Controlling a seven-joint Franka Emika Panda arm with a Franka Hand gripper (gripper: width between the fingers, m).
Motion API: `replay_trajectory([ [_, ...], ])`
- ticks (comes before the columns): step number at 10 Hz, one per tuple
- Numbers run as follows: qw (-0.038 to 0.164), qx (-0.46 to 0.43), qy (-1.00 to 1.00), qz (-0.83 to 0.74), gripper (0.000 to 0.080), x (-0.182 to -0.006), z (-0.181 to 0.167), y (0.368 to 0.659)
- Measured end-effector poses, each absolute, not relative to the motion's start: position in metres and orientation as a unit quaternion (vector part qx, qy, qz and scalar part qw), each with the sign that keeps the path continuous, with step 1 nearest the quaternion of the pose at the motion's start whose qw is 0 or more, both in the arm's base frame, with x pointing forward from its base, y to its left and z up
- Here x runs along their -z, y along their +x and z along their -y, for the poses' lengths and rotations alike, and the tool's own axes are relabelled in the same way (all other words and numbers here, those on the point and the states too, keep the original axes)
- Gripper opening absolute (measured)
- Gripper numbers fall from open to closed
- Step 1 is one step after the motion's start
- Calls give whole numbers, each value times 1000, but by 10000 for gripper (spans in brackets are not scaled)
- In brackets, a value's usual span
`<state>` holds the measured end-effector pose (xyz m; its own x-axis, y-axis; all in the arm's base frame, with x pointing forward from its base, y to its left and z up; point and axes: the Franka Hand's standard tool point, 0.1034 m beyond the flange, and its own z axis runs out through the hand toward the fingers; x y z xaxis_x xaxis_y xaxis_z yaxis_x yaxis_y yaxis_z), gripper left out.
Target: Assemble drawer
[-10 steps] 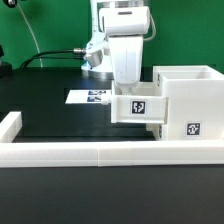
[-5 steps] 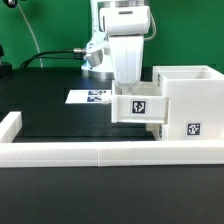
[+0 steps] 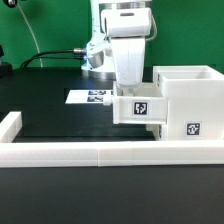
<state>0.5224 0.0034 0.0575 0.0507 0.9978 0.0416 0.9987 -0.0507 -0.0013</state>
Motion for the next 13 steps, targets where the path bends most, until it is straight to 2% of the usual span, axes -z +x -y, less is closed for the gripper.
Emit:
replay_trajectory([
  [13, 15, 15, -725, 688, 42, -56, -6, 521],
])
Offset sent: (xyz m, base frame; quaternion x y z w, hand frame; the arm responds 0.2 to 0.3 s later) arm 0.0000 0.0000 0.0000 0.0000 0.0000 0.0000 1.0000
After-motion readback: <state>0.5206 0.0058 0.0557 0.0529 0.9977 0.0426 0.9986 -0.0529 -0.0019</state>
